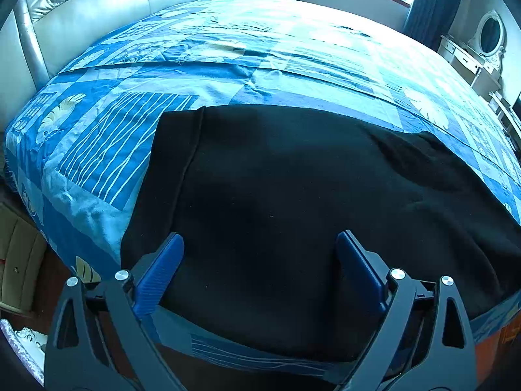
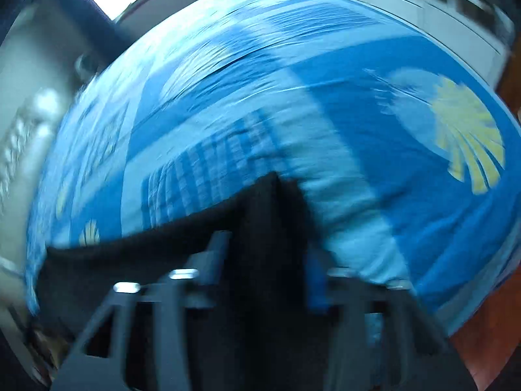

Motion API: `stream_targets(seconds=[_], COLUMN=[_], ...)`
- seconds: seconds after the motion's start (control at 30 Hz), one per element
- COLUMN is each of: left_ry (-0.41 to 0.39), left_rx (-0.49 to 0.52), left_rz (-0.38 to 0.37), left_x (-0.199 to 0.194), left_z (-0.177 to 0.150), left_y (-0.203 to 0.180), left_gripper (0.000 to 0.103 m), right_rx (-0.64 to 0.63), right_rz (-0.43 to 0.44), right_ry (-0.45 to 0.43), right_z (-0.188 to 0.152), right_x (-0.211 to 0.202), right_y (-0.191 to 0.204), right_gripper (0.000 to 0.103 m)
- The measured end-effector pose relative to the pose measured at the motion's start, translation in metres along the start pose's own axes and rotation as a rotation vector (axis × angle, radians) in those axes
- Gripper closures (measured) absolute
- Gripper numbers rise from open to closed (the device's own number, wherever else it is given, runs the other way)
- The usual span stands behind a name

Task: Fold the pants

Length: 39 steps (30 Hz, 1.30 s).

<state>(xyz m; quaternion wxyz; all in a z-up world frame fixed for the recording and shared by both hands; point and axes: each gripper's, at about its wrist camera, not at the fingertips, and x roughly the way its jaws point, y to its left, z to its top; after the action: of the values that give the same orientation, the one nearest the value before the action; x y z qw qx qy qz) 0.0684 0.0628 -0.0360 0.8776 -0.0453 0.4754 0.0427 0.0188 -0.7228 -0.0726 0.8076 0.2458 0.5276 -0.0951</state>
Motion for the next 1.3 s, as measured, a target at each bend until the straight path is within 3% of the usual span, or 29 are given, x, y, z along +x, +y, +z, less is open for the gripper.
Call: stream_targets(seconds=[0.1,0.27,0.5,0.6,0.8,0.83,0.9,0.97,1.0,1.1,1.2,1.3], left_ry=[0.0,-0.001,-0.021,-0.02,-0.031,-0.031,-0.028,-0.018,-0.015,-0.034,-0.097,-0.125], left_rx=[-0.006,-0.011,0.0,0.0,0.033,0.035,0.037,0.043,0.046,0.051,0.072,0.108], left_rz=[0.015,0.041,0.057,0.051,0.039,0.036,0.033,0.018,0.014,0.022,0.027,0.003], left_x=[0.002,0.004,0.012,0.014,0.016,0.016,0.016,0.016,0.015,0.003,-0.011,-0.018], left_z=[0.002,0.004,0.003,0.004,0.004,0.004,0.004,0.006,0.006,0.007,0.007,0.007], left_y=[-0.002,-0.008,-0.011,-0.01,-0.01,-0.01,-0.009,-0.008,-0.007,-0.004,-0.005,-0.01], left_gripper=[0.007,0.007,0.002,0.002,0.002,0.002,0.002,0.002,0.002,0.002,0.002,0.002], right_rx=[-0.069,-0.079,0.022,0.127,0.237,0.256,0.29,0.387,0.39,0.169,-0.03,-0.21], right_rz=[-0.075,-0.03,-0.063,0.031,0.024,0.001,-0.164,-0.195,-0.183,-0.146,0.051,0.277], right_ry=[-0.079,-0.261,-0.138,-0.169,-0.176,-0.176,-0.208,-0.237,-0.249,-0.255,-0.234,-0.146], right_z=[0.007,0.029,0.028,0.023,0.026,0.027,0.029,0.029,0.031,0.047,0.056,0.052], right_x=[-0.019,-0.066,0.01,0.01,-0.004,-0.005,-0.015,-0.028,-0.034,-0.046,-0.042,-0.016], right_y=[0.016,0.021,-0.017,-0.04,-0.067,-0.068,-0.07,-0.077,-0.072,-0.005,0.091,0.197], right_gripper=[0.087,0.088,0.088,0.087,0.073,0.071,0.073,0.073,0.073,0.071,0.069,0.06])
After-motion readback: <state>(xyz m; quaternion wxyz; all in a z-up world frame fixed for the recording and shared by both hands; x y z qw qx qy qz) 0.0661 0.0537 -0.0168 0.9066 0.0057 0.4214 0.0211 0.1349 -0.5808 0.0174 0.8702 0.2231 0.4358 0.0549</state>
